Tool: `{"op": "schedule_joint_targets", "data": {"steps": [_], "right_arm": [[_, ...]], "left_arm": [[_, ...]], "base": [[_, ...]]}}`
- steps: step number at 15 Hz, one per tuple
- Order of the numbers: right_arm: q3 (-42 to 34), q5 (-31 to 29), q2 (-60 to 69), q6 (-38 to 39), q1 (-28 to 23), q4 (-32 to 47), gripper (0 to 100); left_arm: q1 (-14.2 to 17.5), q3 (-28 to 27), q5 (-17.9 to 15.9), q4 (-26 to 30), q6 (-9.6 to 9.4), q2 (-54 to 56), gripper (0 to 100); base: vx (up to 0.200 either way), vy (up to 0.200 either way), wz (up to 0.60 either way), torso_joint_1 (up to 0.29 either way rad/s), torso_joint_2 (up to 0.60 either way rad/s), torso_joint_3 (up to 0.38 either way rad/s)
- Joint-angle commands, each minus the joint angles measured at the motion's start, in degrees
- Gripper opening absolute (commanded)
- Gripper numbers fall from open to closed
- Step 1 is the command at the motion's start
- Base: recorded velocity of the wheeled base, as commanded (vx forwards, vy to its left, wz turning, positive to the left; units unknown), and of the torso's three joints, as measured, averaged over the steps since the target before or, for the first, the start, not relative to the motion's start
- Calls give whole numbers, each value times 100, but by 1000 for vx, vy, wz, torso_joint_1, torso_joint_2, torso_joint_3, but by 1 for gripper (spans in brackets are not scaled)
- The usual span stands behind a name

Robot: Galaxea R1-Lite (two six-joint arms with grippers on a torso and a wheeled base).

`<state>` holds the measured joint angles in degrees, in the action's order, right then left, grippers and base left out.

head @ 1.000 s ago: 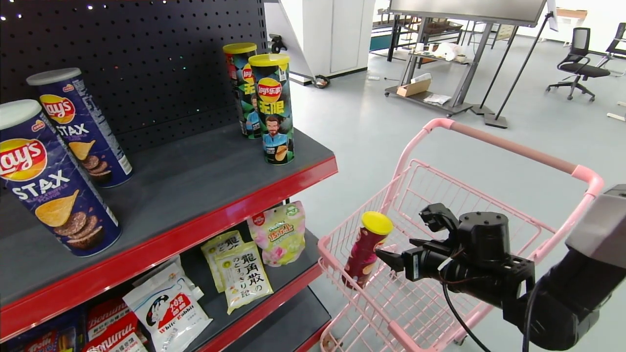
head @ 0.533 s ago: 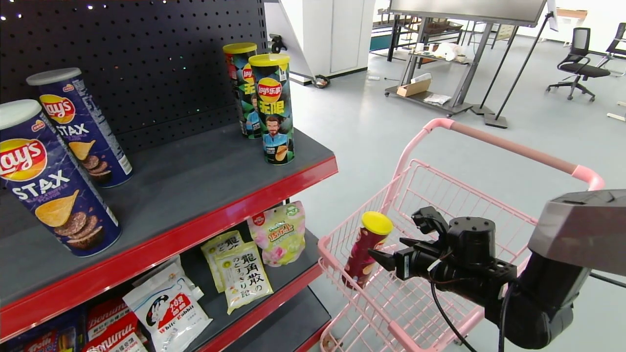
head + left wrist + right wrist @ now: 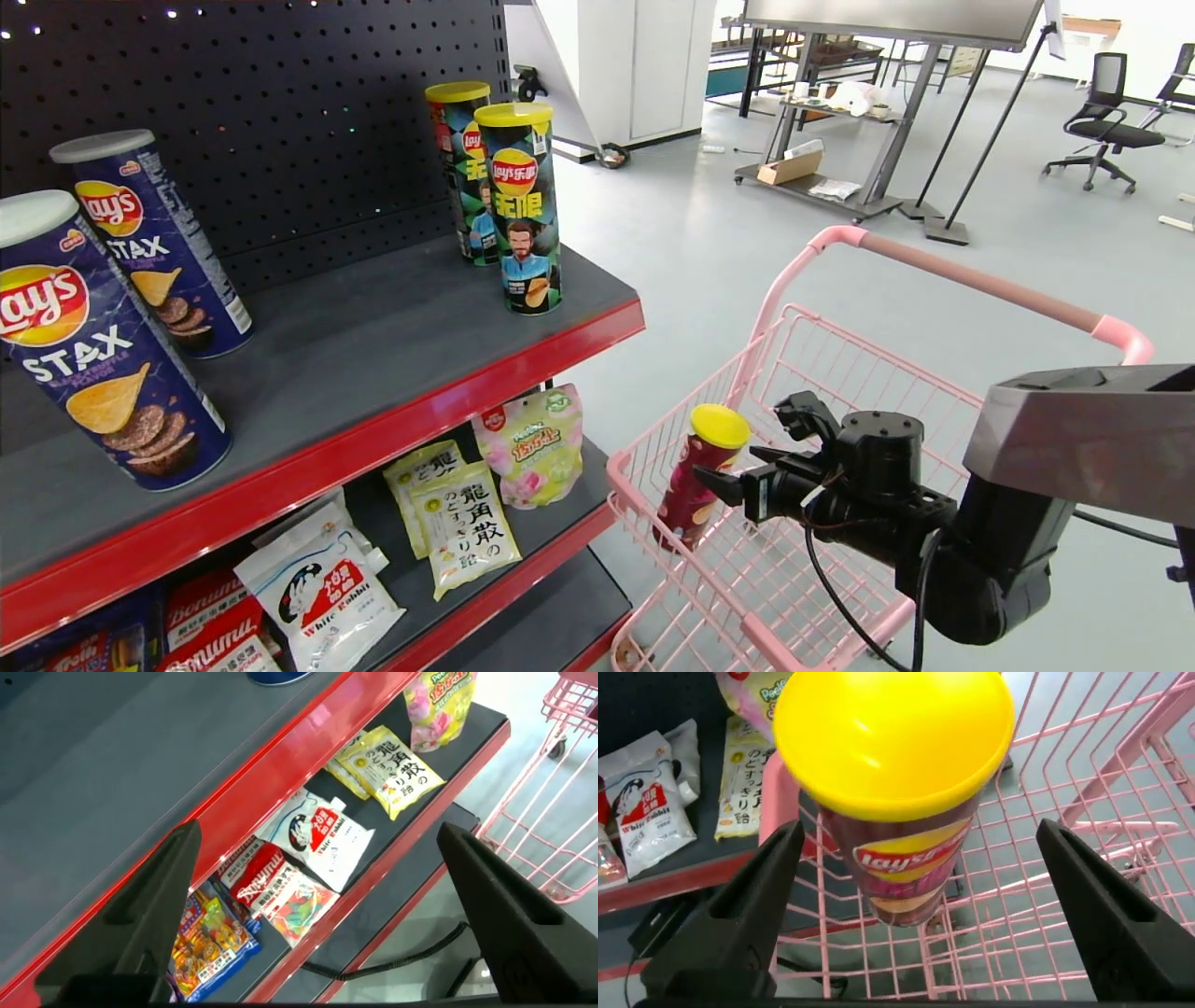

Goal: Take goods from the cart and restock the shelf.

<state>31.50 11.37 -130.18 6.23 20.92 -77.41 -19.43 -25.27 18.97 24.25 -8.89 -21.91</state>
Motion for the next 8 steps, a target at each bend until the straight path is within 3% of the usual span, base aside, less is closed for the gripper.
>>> {"op": "schedule_joint_targets", "data": {"steps": [1, 8], "right_arm": [[172, 14, -104, -8, -9, -2, 100], [436, 23, -350, -16, 97, 7, 100]], "left_arm": [[1, 5, 2, 1, 1, -15, 100], [1, 5, 2, 1, 1, -68, 100]], "base": [[0, 0, 0, 0, 0, 0], [0, 0, 0, 0, 0, 0]]}}
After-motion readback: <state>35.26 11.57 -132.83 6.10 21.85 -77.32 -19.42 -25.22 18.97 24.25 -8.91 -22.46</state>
